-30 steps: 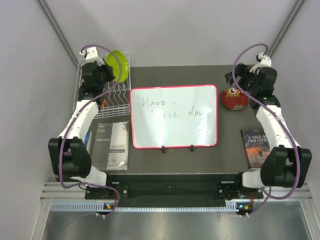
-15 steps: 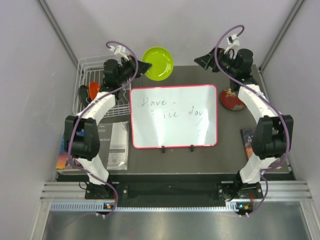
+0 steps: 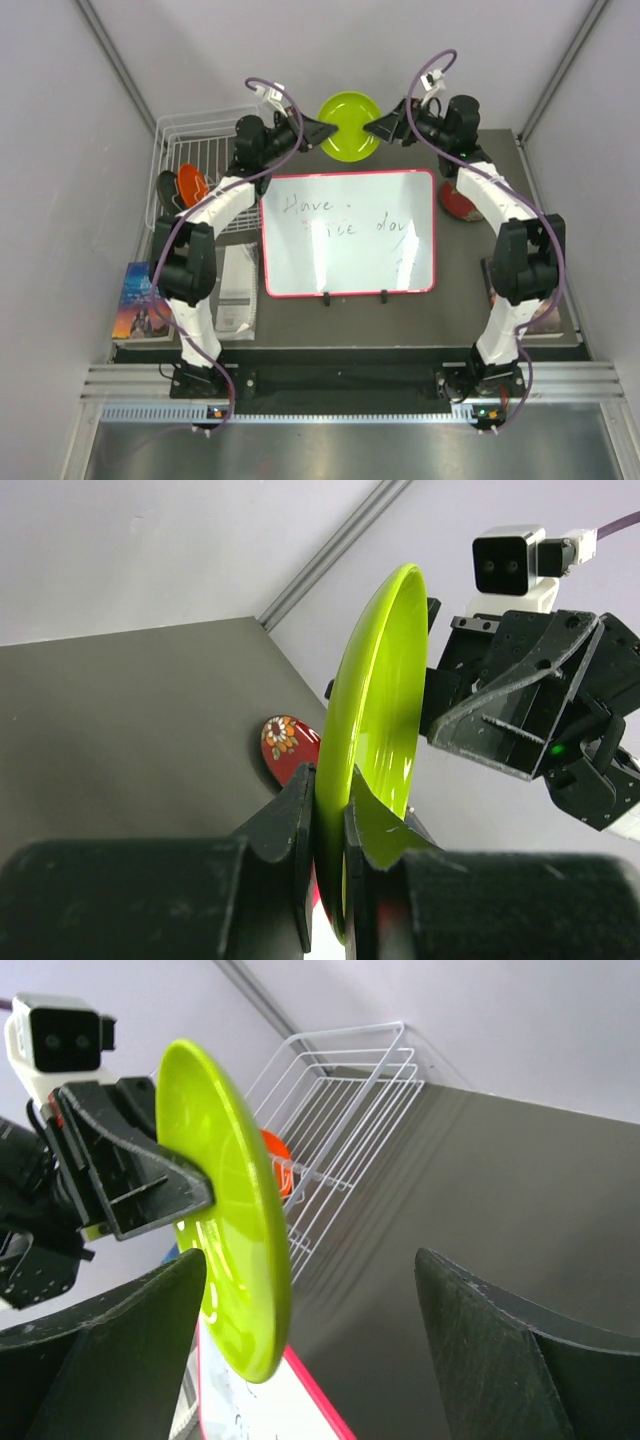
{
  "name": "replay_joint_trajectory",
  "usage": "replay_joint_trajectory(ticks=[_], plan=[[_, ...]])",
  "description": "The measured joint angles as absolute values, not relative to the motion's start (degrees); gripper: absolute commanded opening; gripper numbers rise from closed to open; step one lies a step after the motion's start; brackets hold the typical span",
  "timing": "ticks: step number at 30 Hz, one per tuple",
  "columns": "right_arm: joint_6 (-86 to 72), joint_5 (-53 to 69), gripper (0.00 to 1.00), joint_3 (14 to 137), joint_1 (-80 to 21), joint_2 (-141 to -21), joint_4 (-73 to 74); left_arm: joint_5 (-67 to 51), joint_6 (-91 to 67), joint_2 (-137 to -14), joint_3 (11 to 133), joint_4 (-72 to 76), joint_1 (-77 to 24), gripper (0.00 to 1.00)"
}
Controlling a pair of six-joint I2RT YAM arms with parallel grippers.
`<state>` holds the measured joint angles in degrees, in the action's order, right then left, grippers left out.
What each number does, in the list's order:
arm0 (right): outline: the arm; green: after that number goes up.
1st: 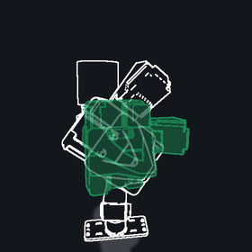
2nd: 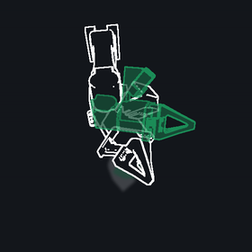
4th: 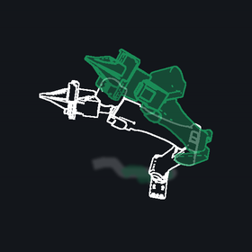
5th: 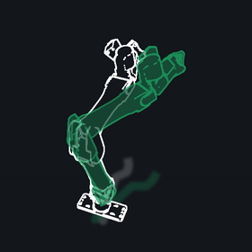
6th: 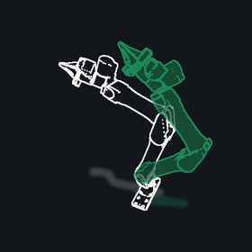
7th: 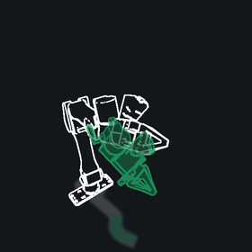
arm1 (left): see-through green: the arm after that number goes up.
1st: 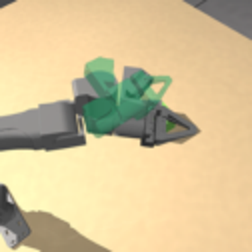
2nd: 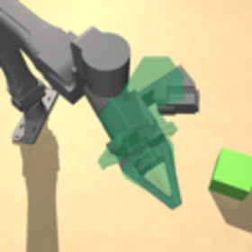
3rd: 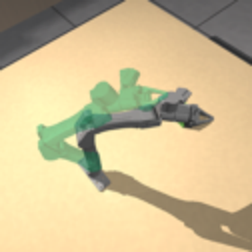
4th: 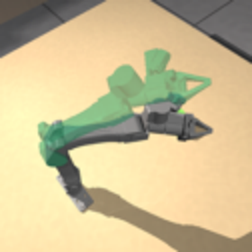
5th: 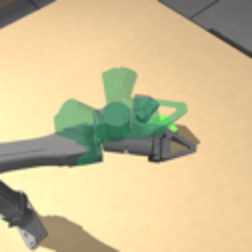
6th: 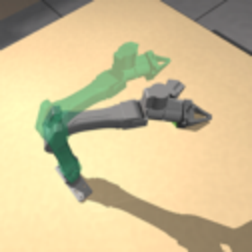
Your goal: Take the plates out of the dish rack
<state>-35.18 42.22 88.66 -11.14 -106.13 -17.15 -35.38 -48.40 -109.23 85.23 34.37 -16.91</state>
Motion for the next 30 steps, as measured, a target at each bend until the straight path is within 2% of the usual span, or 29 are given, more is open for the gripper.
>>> replay_joint_trajectory(ticks=[2, 5, 6, 8, 10, 12, 13, 16, 20, 25, 30], plan=[[-35.18, 42.92, 0.69, 89.03, -11.64, -106.65, -17.21, -35.70, -48.75, -110.26, 86.11, 34.83, -17.19, 0.00], [-35.62, 44.18, 0.39, 89.08, -12.21, -107.57, -17.85, -36.27, -49.69, -111.39, 86.54, 35.90, -17.54, 0.00], [-35.86, 44.60, 0.20, 89.08, -12.27, -107.96, -18.04, -36.45, -49.91, -111.72, 86.59, 36.16, -17.67, 0.00], [-36.36, 45.45, 0.15, 89.08, -12.27, -108.68, -18.02, -36.40, -49.89, -112.12, 86.61, 36.34, -17.80, 0.00], [-36.40, 45.69, 0.11, 89.08, -12.27, -108.84, -17.47, -36.45, -49.78, -112.46, 86.59, 36.01, -17.82, 0.31], [-35.99, 45.63, 0.06, 89.08, -12.16, -108.81, -16.88, -36.62, -49.41, -112.57, 86.59, 35.92, -17.74, 0.51], [-35.20, 44.91, 0.04, 89.08, -12.05, -108.64, -16.51, -36.49, -48.84, -112.57, 86.59, 35.79, -17.72, 0.71], [-32.97, 40.69, 0.00, 87.74, -11.40, -106.85, -14.33, -37.17, -47.83, -112.51, 86.59, 35.77, -17.34, 0.99], [-31.64, 34.59, 0.00, 82.96, -6.42, -102.52, -13.39, -38.09, -46.72, -111.46, 85.80, 36.05, -15.05, 0.99], [-31.53, 27.77, 0.00, 74.74, 5.52, -95.07, -13.23, -37.45, -43.57, -106.04, 80.68, 34.65, -7.86, 0.99], [-31.53, 21.47, 0.00, 68.75, 13.37, -90.45, -11.38, -32.53, -35.16, -97.65, 77.14, 27.14, -1.17, 0.99]])
